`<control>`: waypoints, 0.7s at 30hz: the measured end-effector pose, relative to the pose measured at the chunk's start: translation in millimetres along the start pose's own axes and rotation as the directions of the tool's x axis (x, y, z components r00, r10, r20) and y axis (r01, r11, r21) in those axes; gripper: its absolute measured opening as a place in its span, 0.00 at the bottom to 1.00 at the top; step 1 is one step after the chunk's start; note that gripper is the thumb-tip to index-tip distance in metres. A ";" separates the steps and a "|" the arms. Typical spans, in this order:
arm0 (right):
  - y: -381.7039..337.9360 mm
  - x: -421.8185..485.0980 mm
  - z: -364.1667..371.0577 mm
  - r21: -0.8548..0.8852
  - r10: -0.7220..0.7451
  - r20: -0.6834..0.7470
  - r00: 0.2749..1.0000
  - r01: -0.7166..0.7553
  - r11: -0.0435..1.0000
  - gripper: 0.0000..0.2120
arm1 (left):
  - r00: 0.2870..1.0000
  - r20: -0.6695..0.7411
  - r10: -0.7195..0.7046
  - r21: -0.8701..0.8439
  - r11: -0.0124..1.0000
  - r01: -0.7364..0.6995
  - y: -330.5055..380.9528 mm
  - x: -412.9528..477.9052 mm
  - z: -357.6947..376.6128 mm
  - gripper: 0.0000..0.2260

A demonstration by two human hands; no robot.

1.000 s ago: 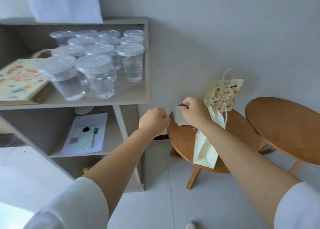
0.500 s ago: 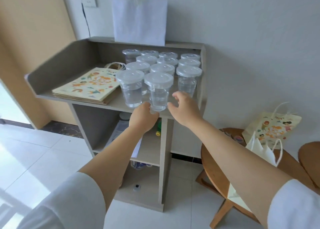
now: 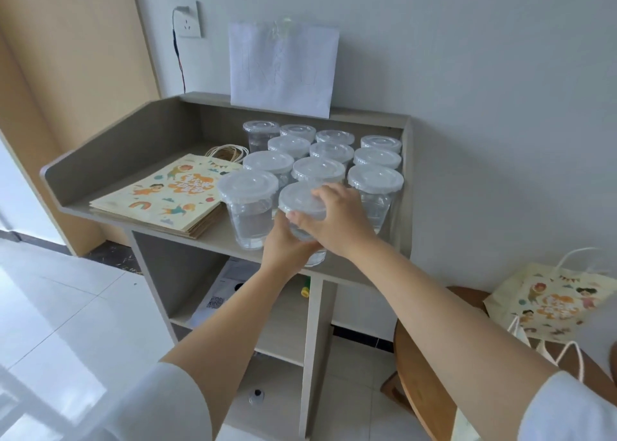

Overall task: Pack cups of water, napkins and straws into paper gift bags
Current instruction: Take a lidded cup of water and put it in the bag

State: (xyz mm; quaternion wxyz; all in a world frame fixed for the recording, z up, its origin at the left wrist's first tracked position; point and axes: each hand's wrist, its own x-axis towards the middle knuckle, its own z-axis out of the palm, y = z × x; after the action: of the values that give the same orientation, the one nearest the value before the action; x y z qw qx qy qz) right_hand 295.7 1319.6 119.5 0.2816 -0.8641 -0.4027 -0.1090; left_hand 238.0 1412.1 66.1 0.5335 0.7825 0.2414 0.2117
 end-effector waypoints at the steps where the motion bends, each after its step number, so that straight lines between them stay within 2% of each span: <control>1: -1.7 -5.5 -2.2 0.006 0.007 -0.003 1.000 -0.007 1.000 0.29 | 1.000 -0.002 0.015 0.002 1.000 -0.015 -0.2 -6.4 -0.6 0.32; 5: -12.0 -41.2 -12.3 0.074 0.018 -0.053 0.998 -0.014 0.997 0.31 | 0.997 -0.039 0.069 -0.031 0.997 -0.070 4.7 -46.8 -1.1 0.35; 7: -14.8 -66.3 -17.6 0.117 0.034 -0.082 0.996 -0.024 0.993 0.31 | 0.995 -0.056 0.083 -0.042 0.995 -0.085 2.6 -71.2 2.9 0.33; 10: -12.5 -111.5 -25.1 0.180 0.145 -0.051 0.988 -0.134 0.975 0.31 | 0.996 -0.027 0.083 -0.024 0.996 -0.084 -11.4 -111.5 18.2 0.27; 14: 9.0 -175.0 -31.0 0.070 0.288 0.174 0.942 -0.304 0.950 0.36 | 0.987 0.151 0.047 0.011 0.999 -0.050 -42.8 -159.9 52.3 0.30; 18: 47.3 -223.0 -53.4 -0.048 0.427 0.469 0.773 -0.461 0.886 0.47 | 0.931 0.361 0.051 0.154 0.982 -0.114 -51.9 -194.4 92.3 0.34; 19: 59.2 -233.2 -61.1 -0.048 0.456 0.501 0.736 -0.502 0.864 0.48 | 0.911 0.410 0.055 0.163 0.978 -0.133 -49.9 -201.0 105.8 0.34; 21: 82.9 -250.9 -75.8 -0.043 0.501 0.498 0.708 -0.557 0.829 0.47 | 0.874 0.484 0.042 0.154 0.979 -0.132 -43.2 -211.3 135.5 0.35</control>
State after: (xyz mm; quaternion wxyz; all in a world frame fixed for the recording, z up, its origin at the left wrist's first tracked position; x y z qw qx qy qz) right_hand 197.8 1074.0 44.2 0.2372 -0.9244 -0.2009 0.2208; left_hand 143.5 1198.9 -36.1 0.4925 0.8661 0.0848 0.0129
